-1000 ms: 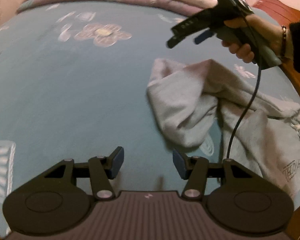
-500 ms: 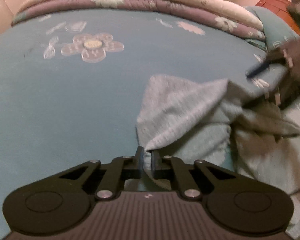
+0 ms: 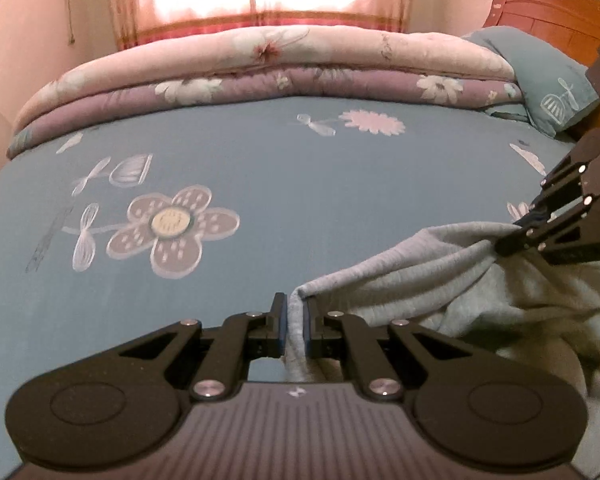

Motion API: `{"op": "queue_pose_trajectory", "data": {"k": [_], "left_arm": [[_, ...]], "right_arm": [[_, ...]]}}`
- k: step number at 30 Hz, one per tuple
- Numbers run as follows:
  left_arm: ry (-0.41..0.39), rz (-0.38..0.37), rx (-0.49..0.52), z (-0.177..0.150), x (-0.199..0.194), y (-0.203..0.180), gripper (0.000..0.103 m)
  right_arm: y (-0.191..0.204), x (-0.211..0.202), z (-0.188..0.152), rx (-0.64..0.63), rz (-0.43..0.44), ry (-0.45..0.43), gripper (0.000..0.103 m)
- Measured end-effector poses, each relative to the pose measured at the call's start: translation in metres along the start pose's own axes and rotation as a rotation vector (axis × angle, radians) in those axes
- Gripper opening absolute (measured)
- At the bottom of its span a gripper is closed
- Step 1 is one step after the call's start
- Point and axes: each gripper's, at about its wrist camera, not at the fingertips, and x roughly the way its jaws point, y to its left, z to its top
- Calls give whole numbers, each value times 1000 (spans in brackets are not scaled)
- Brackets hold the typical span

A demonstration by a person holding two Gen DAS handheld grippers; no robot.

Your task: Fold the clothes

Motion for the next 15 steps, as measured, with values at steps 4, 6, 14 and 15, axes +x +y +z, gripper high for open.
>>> {"op": "queue_pose_trajectory", "data": {"k": [4,6,14,15], "left_arm": [[-10,10,36,11,15,-6,6],[-9,12,34,16,23,-6,6],[-21,44,81,34,53,-7,8],[-12,48,79,35,58,-8,11]], "right_arm": [[-13,15,11,13,-70,-17,8],[-21,21,15,30,-85,-23,8],[-37,58,32,61,-165,-18,8],[-36,64,31,67,-173,-13,8]]}}
